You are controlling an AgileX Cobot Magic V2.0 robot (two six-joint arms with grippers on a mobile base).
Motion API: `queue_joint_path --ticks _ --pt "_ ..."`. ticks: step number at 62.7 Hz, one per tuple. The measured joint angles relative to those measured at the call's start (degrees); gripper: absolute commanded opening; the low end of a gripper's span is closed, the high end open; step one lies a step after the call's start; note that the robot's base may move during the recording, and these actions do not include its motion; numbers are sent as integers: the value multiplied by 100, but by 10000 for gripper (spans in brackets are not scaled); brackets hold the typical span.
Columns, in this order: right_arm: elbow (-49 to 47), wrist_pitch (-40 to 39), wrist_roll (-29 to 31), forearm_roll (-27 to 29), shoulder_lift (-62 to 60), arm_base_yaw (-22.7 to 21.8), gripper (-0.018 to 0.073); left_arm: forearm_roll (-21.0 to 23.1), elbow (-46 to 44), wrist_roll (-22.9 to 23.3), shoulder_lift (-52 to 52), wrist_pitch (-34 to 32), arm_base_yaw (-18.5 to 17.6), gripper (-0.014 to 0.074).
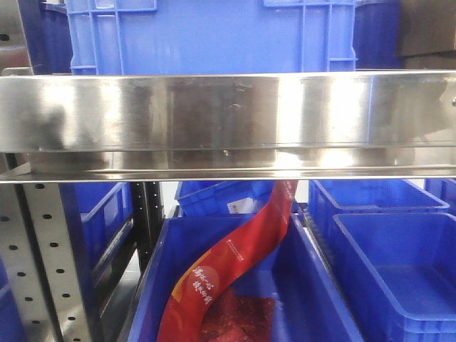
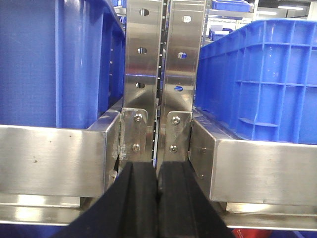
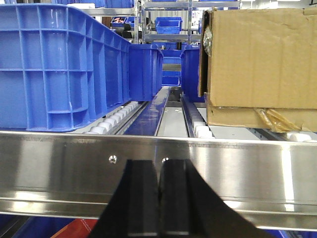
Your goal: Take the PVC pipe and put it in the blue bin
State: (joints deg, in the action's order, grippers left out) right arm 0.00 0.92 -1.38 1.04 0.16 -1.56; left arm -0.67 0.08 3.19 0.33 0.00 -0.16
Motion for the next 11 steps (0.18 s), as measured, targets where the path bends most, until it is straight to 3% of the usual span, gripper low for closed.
queue_joint_path --ticks 11 --pt "0 0 0 0 0 0 -169 0 0 0 0 0 0 -111"
